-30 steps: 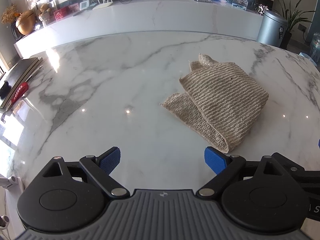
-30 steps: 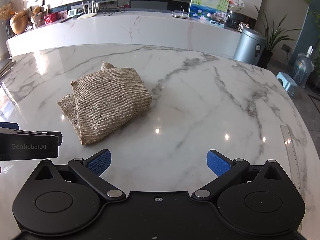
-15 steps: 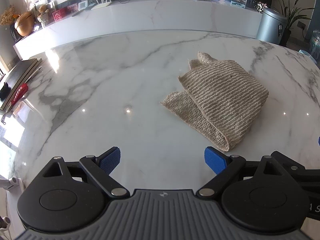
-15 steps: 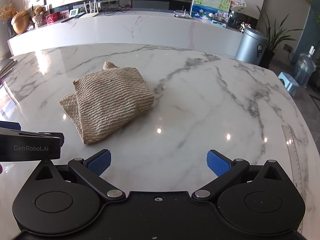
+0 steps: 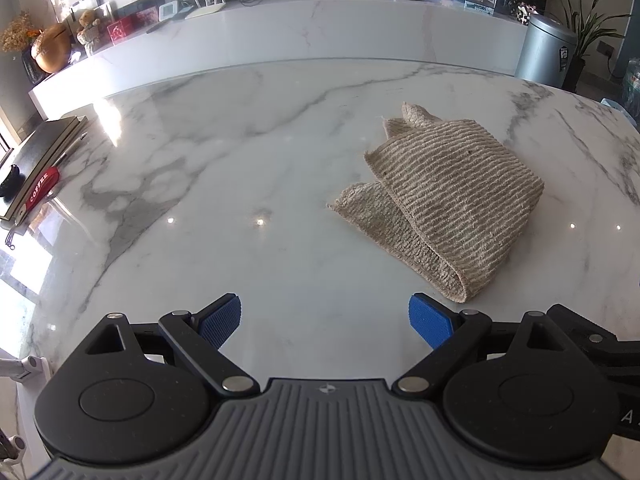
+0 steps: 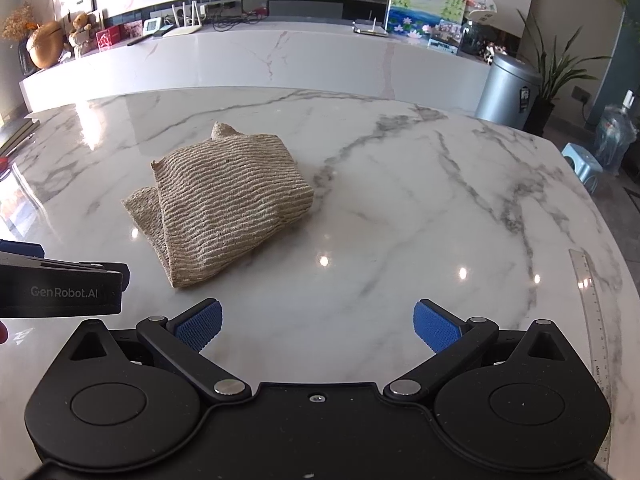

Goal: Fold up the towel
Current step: 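Move both tools to the towel and close the right gripper on its edge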

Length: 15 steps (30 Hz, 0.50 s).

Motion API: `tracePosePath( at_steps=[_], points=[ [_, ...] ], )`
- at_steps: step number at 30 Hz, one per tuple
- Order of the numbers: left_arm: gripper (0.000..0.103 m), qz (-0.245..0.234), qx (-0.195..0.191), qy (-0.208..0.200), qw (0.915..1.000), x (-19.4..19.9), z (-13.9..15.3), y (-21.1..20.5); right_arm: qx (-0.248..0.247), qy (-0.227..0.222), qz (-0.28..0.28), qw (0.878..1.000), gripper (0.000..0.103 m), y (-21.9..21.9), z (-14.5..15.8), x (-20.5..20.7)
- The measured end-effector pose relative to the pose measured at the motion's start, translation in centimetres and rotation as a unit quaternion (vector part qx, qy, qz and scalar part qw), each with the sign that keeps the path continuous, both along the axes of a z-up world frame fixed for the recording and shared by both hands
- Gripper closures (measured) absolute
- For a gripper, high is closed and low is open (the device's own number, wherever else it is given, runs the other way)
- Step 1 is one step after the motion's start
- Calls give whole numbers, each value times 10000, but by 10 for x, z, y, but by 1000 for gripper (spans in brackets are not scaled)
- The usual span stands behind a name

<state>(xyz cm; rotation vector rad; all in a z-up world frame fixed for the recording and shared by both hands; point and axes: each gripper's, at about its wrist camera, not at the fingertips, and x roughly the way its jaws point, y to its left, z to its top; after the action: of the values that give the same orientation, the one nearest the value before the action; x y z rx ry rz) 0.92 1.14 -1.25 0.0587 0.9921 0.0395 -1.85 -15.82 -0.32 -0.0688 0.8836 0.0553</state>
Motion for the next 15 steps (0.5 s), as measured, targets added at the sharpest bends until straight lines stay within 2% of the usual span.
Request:
tracePosePath(
  at_steps=[8,12,15],
  points=[
    [11,6,197,-35,9998,1,0,6,74,-10,224,9997,14,5,0,-2],
    [11,7,267,-81,9996,1,1,8,180,3,434,9989,23,10,-1,-2],
    [11,-28,354,-94,9993,1,1,8,244,1,586,9980,35,14,0,-2]
  ],
)
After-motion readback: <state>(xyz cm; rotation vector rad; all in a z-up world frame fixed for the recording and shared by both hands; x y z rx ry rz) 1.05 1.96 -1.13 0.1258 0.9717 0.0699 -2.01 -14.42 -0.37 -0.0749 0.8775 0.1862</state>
